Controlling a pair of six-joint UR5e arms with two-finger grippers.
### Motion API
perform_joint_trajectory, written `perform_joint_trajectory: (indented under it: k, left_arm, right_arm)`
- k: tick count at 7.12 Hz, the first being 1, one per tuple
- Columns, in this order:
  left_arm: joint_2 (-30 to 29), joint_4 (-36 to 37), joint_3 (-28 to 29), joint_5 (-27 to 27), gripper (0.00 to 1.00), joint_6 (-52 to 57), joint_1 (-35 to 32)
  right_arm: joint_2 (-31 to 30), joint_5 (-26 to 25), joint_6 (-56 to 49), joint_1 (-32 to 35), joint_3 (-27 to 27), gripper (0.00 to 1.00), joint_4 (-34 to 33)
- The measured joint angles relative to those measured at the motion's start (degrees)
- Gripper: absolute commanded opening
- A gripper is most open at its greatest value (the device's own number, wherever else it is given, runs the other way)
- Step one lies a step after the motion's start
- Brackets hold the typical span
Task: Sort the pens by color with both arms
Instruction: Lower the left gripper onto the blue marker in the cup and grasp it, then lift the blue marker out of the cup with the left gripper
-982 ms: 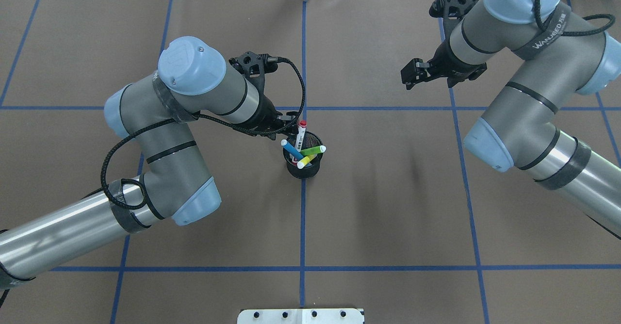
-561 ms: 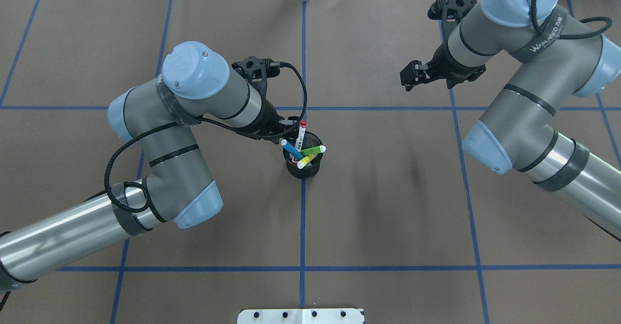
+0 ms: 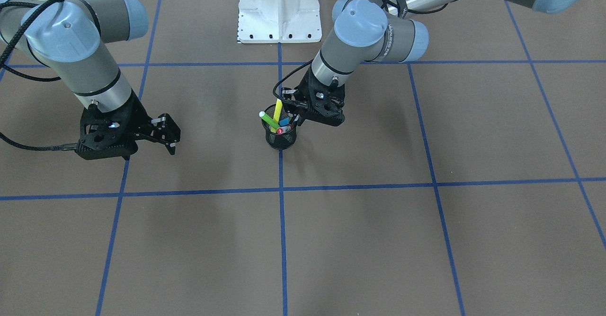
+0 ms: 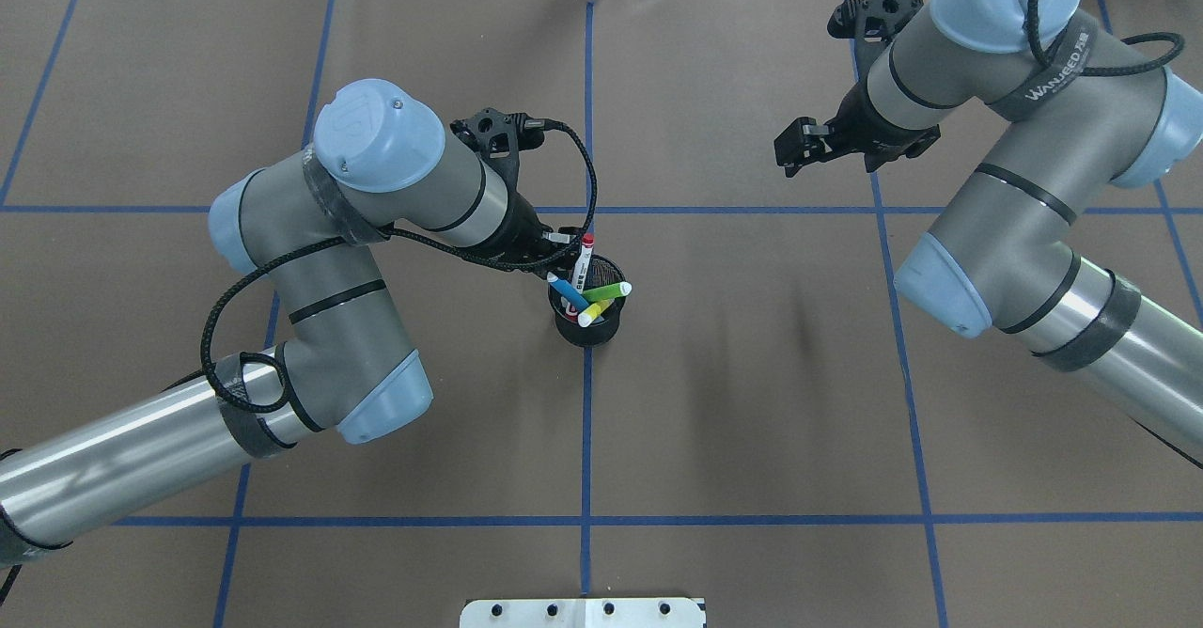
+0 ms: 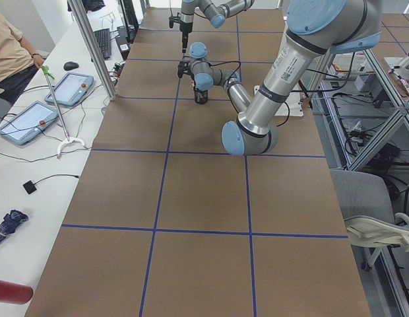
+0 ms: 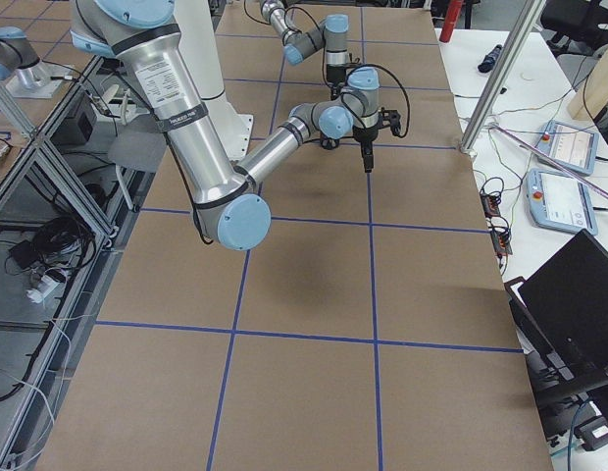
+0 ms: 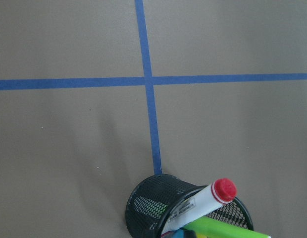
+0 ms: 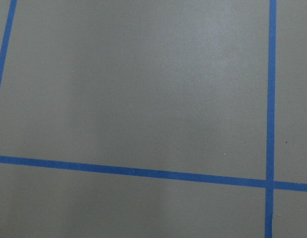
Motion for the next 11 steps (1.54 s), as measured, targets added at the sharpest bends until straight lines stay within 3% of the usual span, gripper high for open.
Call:
perform_joint_trajectory:
  k: [2, 6, 11]
  left_arm:
    - [-0.23, -0.02, -0.46, -0.56, 0.00, -0.29, -0.01]
    - [0.09, 0.40, -4.77, -2.90, 0.00, -2.36, -0.60]
    - [0.05, 0.53, -8.32, -2.84, 0.00, -2.45, -6.98]
  right_arm:
    - [0.05, 0.00, 0.00, 0.00, 0.00, 0.98, 0.00]
    - [-0.01, 0.00, 0.00, 0.11, 0.08, 0.98, 0.00]
    - [-0.09, 0.18, -0.91, 0.77, 0.09, 0.98, 0.00]
